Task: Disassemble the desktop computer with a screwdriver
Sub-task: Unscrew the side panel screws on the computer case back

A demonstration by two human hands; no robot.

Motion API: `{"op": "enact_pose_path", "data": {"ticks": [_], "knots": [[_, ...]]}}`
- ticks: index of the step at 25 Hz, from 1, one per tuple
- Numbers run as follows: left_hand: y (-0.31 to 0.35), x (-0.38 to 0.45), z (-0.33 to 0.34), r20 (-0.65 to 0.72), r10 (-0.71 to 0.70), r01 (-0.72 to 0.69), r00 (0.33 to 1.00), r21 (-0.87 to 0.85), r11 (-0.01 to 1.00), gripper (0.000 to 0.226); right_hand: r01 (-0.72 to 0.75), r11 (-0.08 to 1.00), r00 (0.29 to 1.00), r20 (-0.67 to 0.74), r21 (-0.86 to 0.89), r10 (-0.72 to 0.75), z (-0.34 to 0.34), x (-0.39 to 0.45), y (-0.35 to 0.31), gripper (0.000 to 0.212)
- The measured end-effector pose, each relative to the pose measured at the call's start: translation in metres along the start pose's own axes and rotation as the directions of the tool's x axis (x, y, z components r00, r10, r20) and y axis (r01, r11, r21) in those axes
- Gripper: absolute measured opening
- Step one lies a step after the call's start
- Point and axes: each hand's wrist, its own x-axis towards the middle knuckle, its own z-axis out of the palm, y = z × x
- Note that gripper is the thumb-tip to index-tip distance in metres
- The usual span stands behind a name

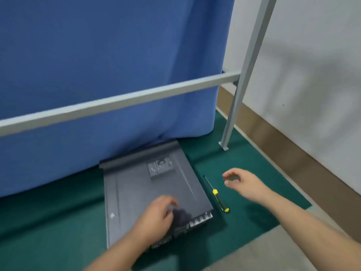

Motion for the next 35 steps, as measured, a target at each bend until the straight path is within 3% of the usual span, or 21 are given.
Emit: {"op": "enact_pose_path", "data": {"ticks": [2,5,8,12,15,18,22,26,28,30,32,35], "knots": [[0.004,0.042,0.017,-0.033,0.026,-0.023,0.999,0.087,0.996,0.033,-0.162,0.975,0.981,0.086,-0.155,0.176,0.019,0.027,0.037,0.014],[0.005,0.074,0.044,-0.034,-0.132,0.137,0.991,0.203,0.97,0.043,-0.254,0.887,0.913,0.206,-0.385,0.351,0.056,0.064,0.089,0.037],[-0.008,0.063,0.069,-0.071,-0.194,0.206,0.978,0.281,0.937,0.047,-0.225,0.827,0.893,0.229,-0.516,0.387,0.08,0.09,0.104,0.051],[-0.007,0.061,0.078,-0.118,-0.177,0.199,0.977,0.216,0.956,0.047,-0.307,0.765,0.899,0.092,-0.566,0.428,0.103,0.112,0.107,0.041],[-0.004,0.06,0.083,-0.14,-0.184,0.208,0.973,0.18,0.961,0.048,-0.305,0.744,0.897,0.083,-0.595,0.435,0.111,0.119,0.11,0.036],[-0.001,0.06,0.082,-0.145,-0.201,0.222,0.969,0.143,0.965,0.049,-0.328,0.823,0.89,0.14,-0.464,0.434,0.1,0.121,0.109,0.023],[0.006,0.065,0.075,-0.144,-0.276,0.273,0.95,-0.043,0.961,0.044,-0.311,0.95,0.936,0.174,0.009,0.305,0.067,0.099,0.086,0.014],[0.028,0.061,0.059,-0.136,-0.413,0.338,0.9,-0.379,0.861,0.032,-0.294,0.845,0.925,0.356,0.447,0.133,0.041,0.033,0.043,0.016],[0.046,0.061,0.053,-0.082,-0.451,0.315,0.889,-0.607,0.73,0.025,-0.309,0.804,0.893,0.445,0.508,0.062,0.042,-0.001,0.031,0.021],[0.064,0.061,0.05,0.021,-0.464,0.269,0.886,-0.838,0.475,0.021,-0.315,0.803,0.871,0.49,0.506,0.033,0.051,-0.027,0.026,0.025],[0.076,0.056,0.051,0.061,-0.446,0.211,0.893,-0.932,0.294,0.021,-0.315,0.815,0.868,0.495,0.487,0.039,0.063,-0.048,0.026,0.026],[0.08,0.034,0.054,0.034,-0.427,0.144,0.904,-0.963,0.229,0.02,-0.316,0.824,0.881,0.467,0.469,0.072,0.084,-0.074,0.028,0.027]]}}
